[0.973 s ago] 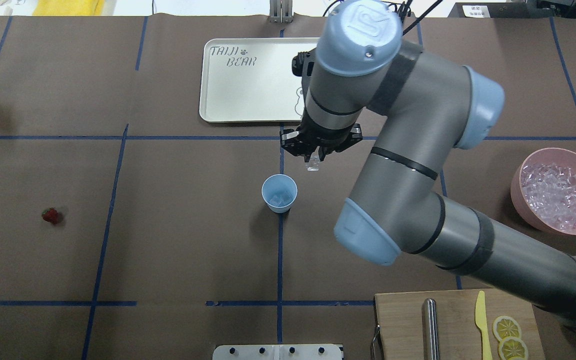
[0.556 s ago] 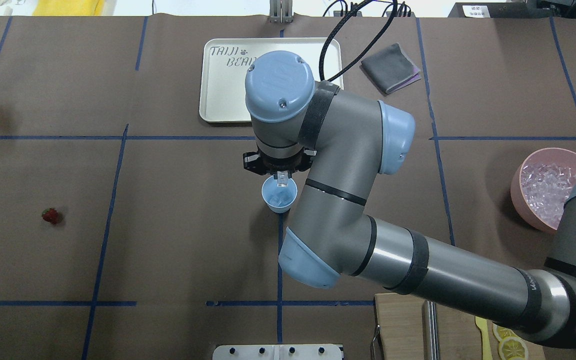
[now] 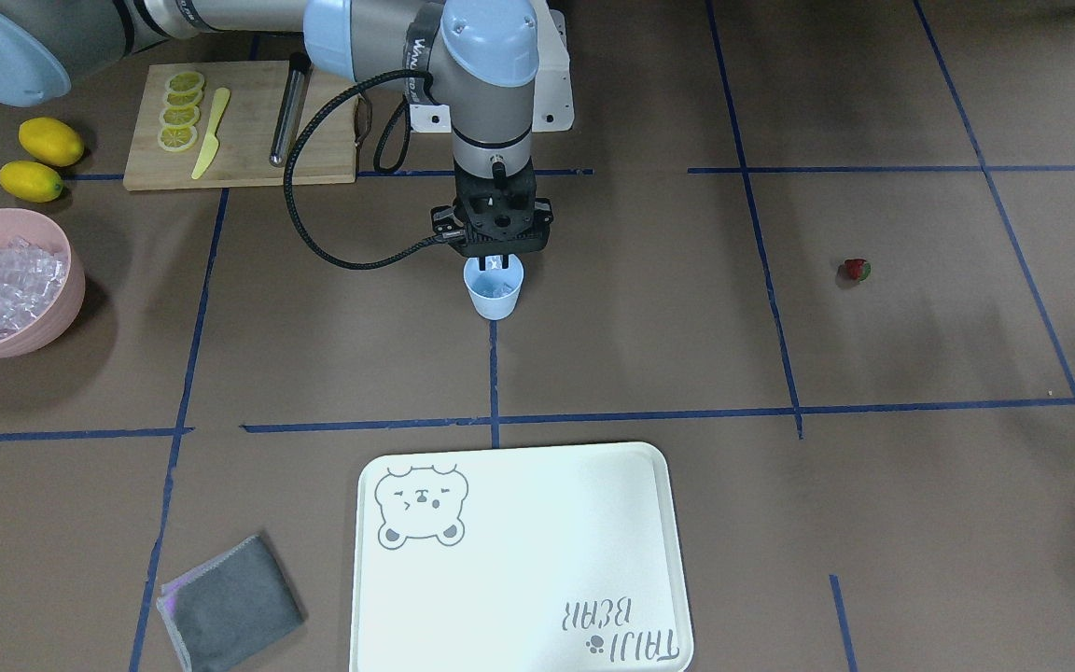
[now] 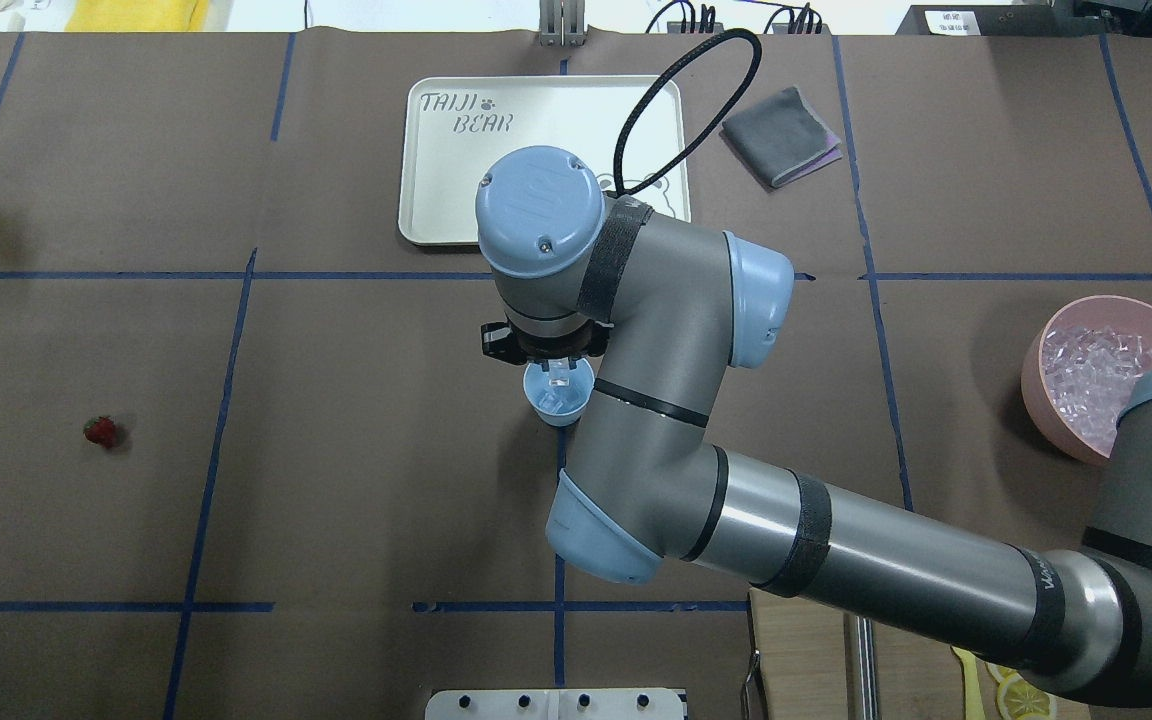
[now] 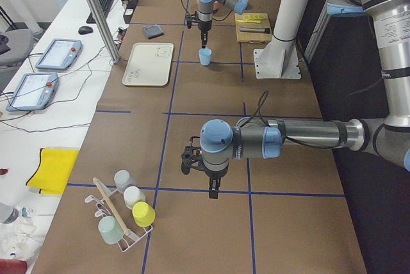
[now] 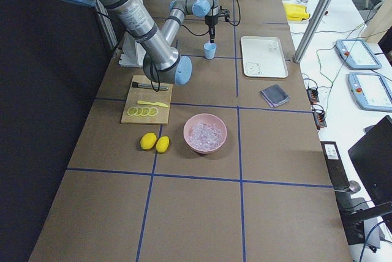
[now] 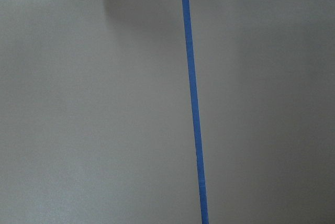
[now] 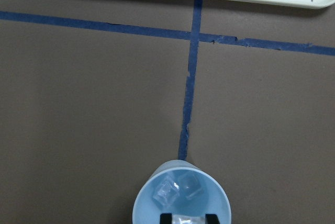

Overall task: Put ice and strawberries in cup
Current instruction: 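Open the right gripper to drop the ice cube into the cup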

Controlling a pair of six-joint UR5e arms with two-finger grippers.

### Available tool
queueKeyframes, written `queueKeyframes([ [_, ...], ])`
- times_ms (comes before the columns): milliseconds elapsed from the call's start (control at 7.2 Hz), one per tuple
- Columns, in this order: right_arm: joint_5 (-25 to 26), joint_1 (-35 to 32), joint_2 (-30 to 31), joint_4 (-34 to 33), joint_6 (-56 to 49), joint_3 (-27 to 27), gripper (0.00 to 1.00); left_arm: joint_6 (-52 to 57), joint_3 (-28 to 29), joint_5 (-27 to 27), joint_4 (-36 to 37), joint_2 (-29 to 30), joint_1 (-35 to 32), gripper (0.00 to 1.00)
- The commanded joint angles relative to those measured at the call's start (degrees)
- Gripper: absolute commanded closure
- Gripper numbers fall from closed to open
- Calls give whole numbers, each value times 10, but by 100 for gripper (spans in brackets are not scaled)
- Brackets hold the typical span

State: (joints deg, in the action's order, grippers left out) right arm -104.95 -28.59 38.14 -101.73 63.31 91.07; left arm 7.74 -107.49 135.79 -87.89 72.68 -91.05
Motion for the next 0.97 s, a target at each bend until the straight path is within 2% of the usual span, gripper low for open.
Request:
queueKeyframes([
  [0, 2, 0, 4, 1, 1, 6, 1, 0, 0, 0, 0, 0, 1, 0],
  [556, 0, -1, 7, 1, 1, 18, 0, 0, -2, 0, 0, 0, 1, 0],
  [695, -1, -3, 13, 0, 0, 29, 0, 0, -2, 1, -1, 1, 1, 0],
  [834, -3, -8, 44, -1, -2, 65, 0, 0, -2, 1, -1, 1, 1, 0],
])
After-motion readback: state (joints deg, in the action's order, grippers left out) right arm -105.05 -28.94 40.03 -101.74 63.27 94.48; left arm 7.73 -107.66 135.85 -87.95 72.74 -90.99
